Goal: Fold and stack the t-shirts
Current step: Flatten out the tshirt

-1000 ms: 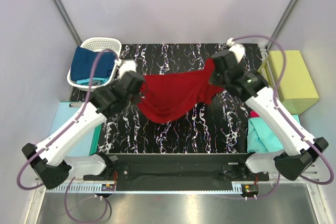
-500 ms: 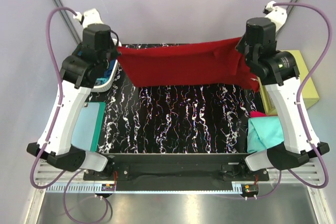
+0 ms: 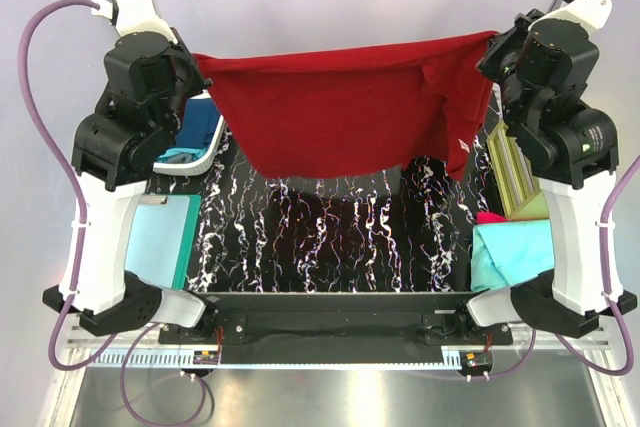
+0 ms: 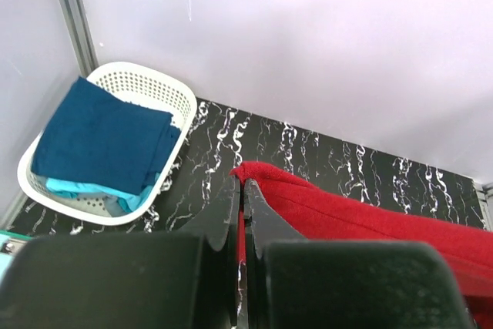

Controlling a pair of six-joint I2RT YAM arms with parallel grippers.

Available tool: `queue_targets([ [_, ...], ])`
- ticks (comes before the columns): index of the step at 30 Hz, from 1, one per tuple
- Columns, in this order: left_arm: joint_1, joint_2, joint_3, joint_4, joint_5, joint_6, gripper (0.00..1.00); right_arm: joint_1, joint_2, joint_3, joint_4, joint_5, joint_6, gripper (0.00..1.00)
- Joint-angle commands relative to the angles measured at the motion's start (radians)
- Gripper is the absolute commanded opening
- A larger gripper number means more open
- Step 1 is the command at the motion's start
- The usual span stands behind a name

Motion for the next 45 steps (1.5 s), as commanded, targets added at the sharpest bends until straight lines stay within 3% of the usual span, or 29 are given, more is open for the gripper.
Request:
queue_targets([
  [1, -0.006, -0.040, 0.025, 0.043, -0.055, 0.050, 0.00, 0.015, -0.014, 0.055, 0.053, 0.008, -0.037, 0.00],
  [11, -0.004, -0.078, -0.113, 0.052, -0.089, 0.080, 0.00, 0.018, -0.082, -0.144, 0.059, 0.046, -0.069, 0.00],
  [16, -0.018, -0.094, -0.070, 0.054, -0.101, 0.086, 0.00, 0.058, -0.122, -0.123, 0.117, 0.094, -0.149, 0.00],
  [28, -0.279, -0.072, 0.160, 0.064, -0.287, 0.196, 0.00, 0.297, -0.042, 0.146, 0.157, 0.266, -0.365, 0.00],
  [35, -0.392, -0.127, 0.149, 0.084, -0.353, 0.201, 0.00, 0.325, -0.059, 0.100, 0.203, 0.309, -0.431, 0.00],
  [45, -0.377, -0.072, 0.043, 0.129, -0.391, 0.248, 0.00, 0.313, -0.019, -0.067, 0.306, 0.373, -0.475, 0.00],
])
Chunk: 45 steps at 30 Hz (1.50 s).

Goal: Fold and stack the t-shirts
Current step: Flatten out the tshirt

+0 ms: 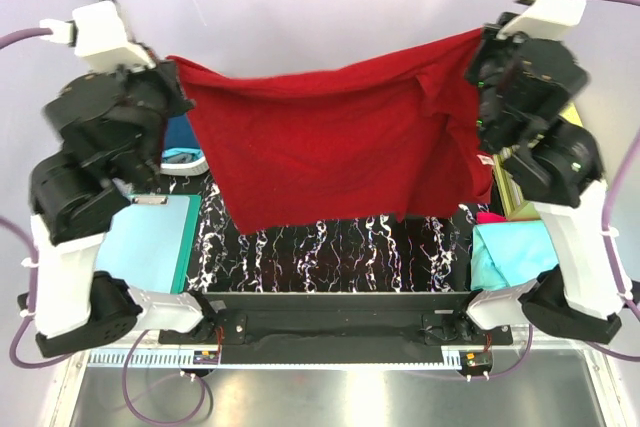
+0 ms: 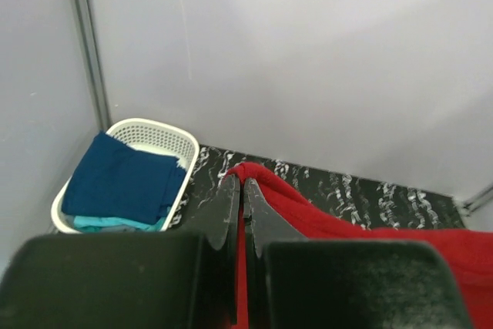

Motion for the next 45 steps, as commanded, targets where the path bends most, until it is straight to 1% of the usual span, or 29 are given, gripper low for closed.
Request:
queue_targets([
  [1, 0.049, 0.065, -0.015, 0.064, -0.005, 0.044, 0.00, -0.030, 0.033, -0.051, 0.104, 0.050, -0.029, 0.00],
  [2, 0.073, 0.072, -0.018, 0.064, 0.016, 0.027, 0.00, -0.049, 0.041, -0.062, 0.104, 0.030, -0.016, 0.00],
  [3, 0.101, 0.089, -0.019, 0.049, 0.080, 0.013, 0.00, -0.067, 0.044, -0.090, 0.103, 0.012, 0.017, 0.00],
  [4, 0.154, 0.097, -0.025, 0.043, 0.113, -0.004, 0.00, -0.120, 0.047, -0.102, 0.102, -0.010, 0.037, 0.00],
  [5, 0.184, 0.102, -0.039, 0.046, 0.140, -0.025, 0.00, -0.141, 0.061, -0.113, 0.092, -0.045, 0.048, 0.00],
  [6, 0.213, 0.124, -0.052, 0.037, 0.206, -0.039, 0.00, -0.167, 0.070, -0.126, 0.086, -0.060, 0.095, 0.00],
  [7, 0.260, 0.138, -0.055, 0.031, 0.232, -0.050, 0.00, -0.184, 0.077, -0.134, 0.084, -0.092, 0.109, 0.00],
  [10, 0.317, 0.212, -0.044, 0.029, 0.280, -0.050, 0.00, -0.218, 0.137, -0.125, 0.079, -0.111, 0.128, 0.00],
  [11, 0.327, 0.232, -0.033, 0.031, 0.289, -0.044, 0.00, -0.224, 0.180, -0.111, 0.079, -0.113, 0.126, 0.00],
  [15, 0.380, 0.342, 0.049, 0.060, 0.363, -0.042, 0.00, -0.247, 0.300, 0.031, 0.067, -0.132, 0.139, 0.00],
  [17, 0.420, 0.390, 0.082, 0.066, 0.416, -0.059, 0.00, -0.268, 0.381, 0.109, 0.024, -0.175, 0.171, 0.00],
  [18, 0.432, 0.407, 0.105, 0.072, 0.438, -0.061, 0.00, -0.283, 0.410, 0.190, 0.014, -0.185, 0.186, 0.00],
  [20, 0.469, 0.445, 0.134, 0.086, 0.485, -0.076, 0.00, -0.297, 0.485, 0.301, 0.001, -0.218, 0.197, 0.00],
  [23, 0.486, 0.474, 0.191, 0.118, 0.538, -0.087, 0.00, -0.304, 0.554, 0.402, 0.017, -0.246, 0.183, 0.00],
  [26, 0.488, 0.479, 0.230, 0.139, 0.573, -0.090, 0.00, -0.302, 0.579, 0.470, 0.020, -0.283, 0.188, 0.00],
  [29, 0.489, 0.476, 0.264, 0.146, 0.585, -0.084, 0.00, -0.293, 0.576, 0.495, 0.035, -0.289, 0.170, 0.00],
  [34, 0.523, 0.499, 0.286, 0.149, 0.636, -0.100, 0.00, -0.291, 0.584, 0.498, 0.046, -0.286, 0.162, 0.00],
  [38, 0.578, 0.554, 0.231, 0.143, 0.703, -0.139, 0.00, -0.320, 0.620, 0.441, 0.015, -0.297, 0.207, 0.00],
  [40, 0.590, 0.591, 0.209, 0.137, 0.704, -0.142, 0.00, -0.333, 0.650, 0.415, -0.008, -0.300, 0.232, 0.00],
  [42, 0.592, 0.609, 0.168, 0.132, 0.702, -0.146, 0.00, -0.334, 0.656, 0.343, -0.009, -0.288, 0.243, 0.00],
  [44, 0.586, 0.596, 0.079, 0.136, 0.699, -0.162, 0.00, -0.334, 0.636, 0.228, -0.003, -0.286, 0.266, 0.00],
  [45, 0.578, 0.580, 0.036, 0.146, 0.690, -0.160, 0.00, -0.333, 0.595, 0.176, 0.021, -0.289, 0.272, 0.00],
])
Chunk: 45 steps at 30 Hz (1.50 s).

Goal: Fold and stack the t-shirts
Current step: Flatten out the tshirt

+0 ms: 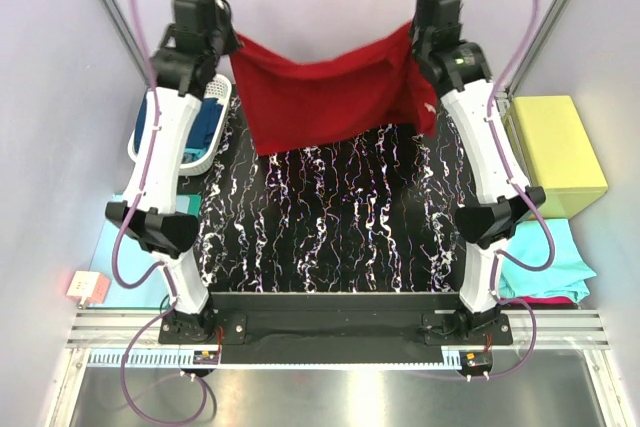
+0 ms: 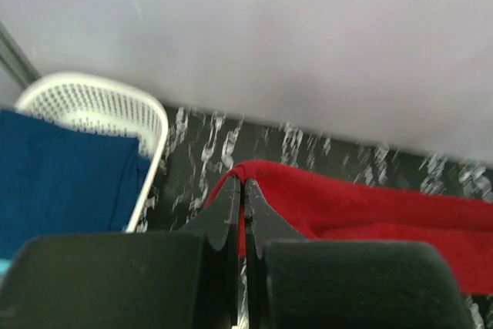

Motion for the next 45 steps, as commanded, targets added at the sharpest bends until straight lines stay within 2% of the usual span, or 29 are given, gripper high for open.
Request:
queue_targets([
  [1, -0.025, -0.039, -0.207, 0.051, 0.016, -0.025, 0.00, -0.003, -0.051, -0.270, 0.047, -0.004, 0.059, 0.00],
  [3, -0.053, -0.090, -0.318, 0.091, 0.007, -0.025, 0.00, 0.004, -0.149, -0.412, 0.135, -0.022, 0.072, 0.00],
  [4, -0.064, -0.135, -0.406, 0.120, -0.007, -0.023, 0.00, 0.007, -0.182, -0.543, 0.165, -0.019, 0.075, 0.00],
  [6, -0.088, -0.189, -0.480, 0.132, -0.015, -0.032, 0.00, 0.019, -0.243, -0.671, 0.171, -0.018, 0.092, 0.00],
  [10, -0.128, -0.281, -0.657, 0.140, -0.016, -0.048, 0.00, 0.061, -0.335, -0.857, 0.148, 0.000, 0.132, 0.00],
  [15, -0.191, -0.428, -0.801, 0.120, -0.035, -0.072, 0.00, 0.121, -0.464, -1.055, 0.070, 0.011, 0.193, 0.00],
  [20, -0.284, -0.527, -0.951, 0.062, -0.042, -0.104, 0.00, 0.182, -0.533, -1.156, -0.042, -0.009, 0.298, 0.00],
  [22, -0.327, -0.602, -1.075, 0.027, -0.018, -0.155, 0.00, 0.232, -0.567, -1.228, -0.094, -0.030, 0.377, 0.00],
  [27, -0.370, -0.651, -1.179, -0.027, 0.011, -0.206, 0.00, 0.308, -0.590, -1.295, -0.177, -0.070, 0.463, 0.00],
  [45, -0.438, -0.706, -1.261, -0.234, 0.067, -0.247, 0.00, 0.452, -0.642, -1.374, -0.507, -0.183, 0.700, 0.00],
])
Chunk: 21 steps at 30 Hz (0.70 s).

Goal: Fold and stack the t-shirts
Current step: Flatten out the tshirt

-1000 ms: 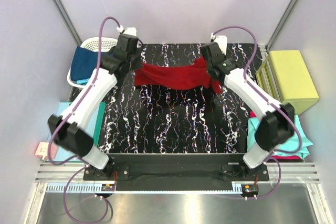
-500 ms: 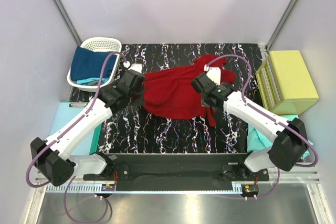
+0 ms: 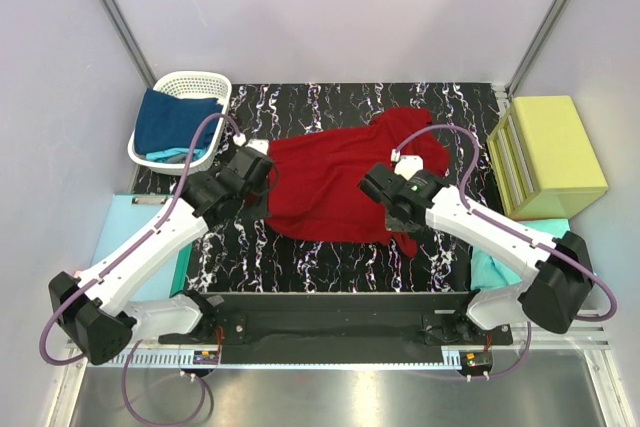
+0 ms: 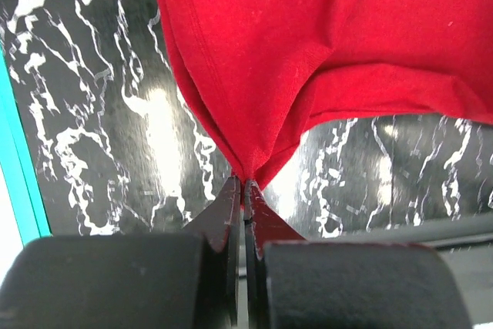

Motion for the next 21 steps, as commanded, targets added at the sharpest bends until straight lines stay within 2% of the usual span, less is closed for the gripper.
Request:
queue_targets([
  [1, -0.036, -0.031, -0.029, -0.062, 0.043, -0.026, 0.00, 0.031, -0.057, -0.029, -0.110, -0.043, 0.095, 0.00],
  [21, -0.298, -0.126, -0.320, -0.092, 0.141, -0.302, 0.00, 0.156, -0.195, -0.251, -0.228, -0.229, 0.260, 0.00],
])
